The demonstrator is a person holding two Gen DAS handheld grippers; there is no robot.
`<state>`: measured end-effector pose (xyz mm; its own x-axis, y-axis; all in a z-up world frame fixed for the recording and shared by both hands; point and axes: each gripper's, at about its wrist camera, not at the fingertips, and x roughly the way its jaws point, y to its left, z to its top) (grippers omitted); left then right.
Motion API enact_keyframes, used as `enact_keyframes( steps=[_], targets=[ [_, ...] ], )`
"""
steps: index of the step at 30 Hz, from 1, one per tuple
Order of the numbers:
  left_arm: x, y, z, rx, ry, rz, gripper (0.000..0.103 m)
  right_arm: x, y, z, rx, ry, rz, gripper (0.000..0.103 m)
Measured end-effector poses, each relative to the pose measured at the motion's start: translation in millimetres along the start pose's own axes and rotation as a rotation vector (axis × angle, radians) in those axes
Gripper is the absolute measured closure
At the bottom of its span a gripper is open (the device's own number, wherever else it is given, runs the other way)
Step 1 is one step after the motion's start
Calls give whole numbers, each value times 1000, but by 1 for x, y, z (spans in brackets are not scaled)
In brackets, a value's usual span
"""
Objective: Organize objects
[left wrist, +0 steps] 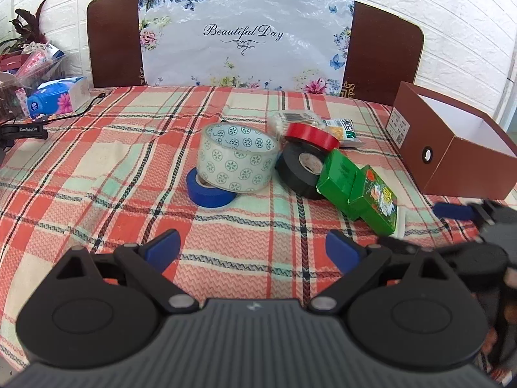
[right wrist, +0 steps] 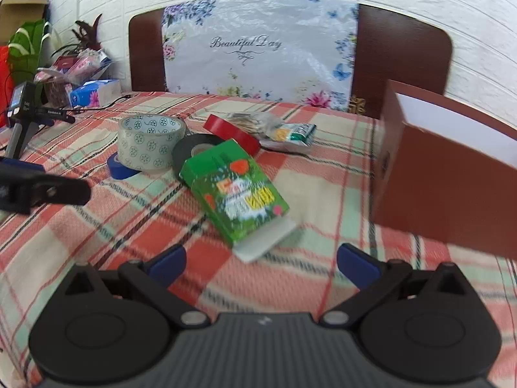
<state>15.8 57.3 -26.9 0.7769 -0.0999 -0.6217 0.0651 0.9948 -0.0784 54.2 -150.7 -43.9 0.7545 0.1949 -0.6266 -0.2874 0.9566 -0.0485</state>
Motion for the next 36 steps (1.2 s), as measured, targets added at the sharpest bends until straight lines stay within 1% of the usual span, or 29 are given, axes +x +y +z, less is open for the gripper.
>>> enact_keyframes(
  steps=[2,5,6,7,8,9,11,14,15,16,17,18,19,20,23,25,26,27,28,29,30,31,32,33,34,36],
  targets=[
    [0,3,0,-4,4,-19,6,18,-3,9,-2,15,10,0],
    [-2,6,0,-2,1,-48,6,45,-5,18,-13,72,69,0],
    [-4,7,0,1,-4,-60,6,50,-5,17,-12,84,97,7],
    [-5,7,0,5,-11,-74,6,47,-5,16,-2,63,120,15],
    [-7,6,1,10,-19,-90,6,41,-3,15,-2,50,127,33],
    [-8,4,1,16,-26,-106,7,35,0,13,-9,51,132,36],
    [-8,-1,2,32,-30,-139,10,19,3,7,-20,45,141,36],
    [-6,-14,2,53,-17,-189,15,-11,17,-6,-105,15,118,36],
    [-5,-18,2,56,-7,-211,16,-22,23,-11,-143,5,94,34],
    [-4,-22,1,58,3,-236,17,-30,28,-16,-175,-5,64,29],
    [-3,-26,1,59,13,-259,18,-37,32,-21,-201,-13,39,12],
    [-2,-31,1,62,22,-280,19,-44,37,-27,-221,-29,23,1],
    [-2,-35,1,69,27,-295,19,-49,39,-33,-234,-37,23,0],
    [-2,-40,0,79,29,-302,22,-52,41,-38,-241,-33,31,0],
    [3,-48,0,99,47,-267,24,-53,43,-48,-225,-13,49,0],
    [9,-46,-1,77,84,-271,30,-52,42,-50,-195,4,60,1],
    [13,-44,-1,67,114,-286,35,-52,40,-50,-174,6,73,2],
    [17,-43,-2,62,142,-304,41,-51,38,-49,-157,10,87,4],
    [21,-43,-4,62,162,-321,43,-50,35,-49,-136,17,102,5],
    [26,-45,-7,67,183,-334,48,-48,34,-48,-122,26,111,10],
    [31,-47,-9,72,203,-341,50,-46,31,-47,-110,36,117,15],
    [36,-49,-12,75,222,-355,51,-45,31,-48,-90,41,129,16],
    [41,-50,-15,70,239,-380,58,-44,28,-47,-73,41,140,24],
    [44,-51,-17,54,254,-409,64,-44,27,-47,-62,37,147,38],
    [42,-52,-16,40,246,-407,64,-45,28,-48,-58,31,146,47],
    [34,-61,-5,67,205,-396,68,-48,27,-45,-37,15,132,59]
  ],
)
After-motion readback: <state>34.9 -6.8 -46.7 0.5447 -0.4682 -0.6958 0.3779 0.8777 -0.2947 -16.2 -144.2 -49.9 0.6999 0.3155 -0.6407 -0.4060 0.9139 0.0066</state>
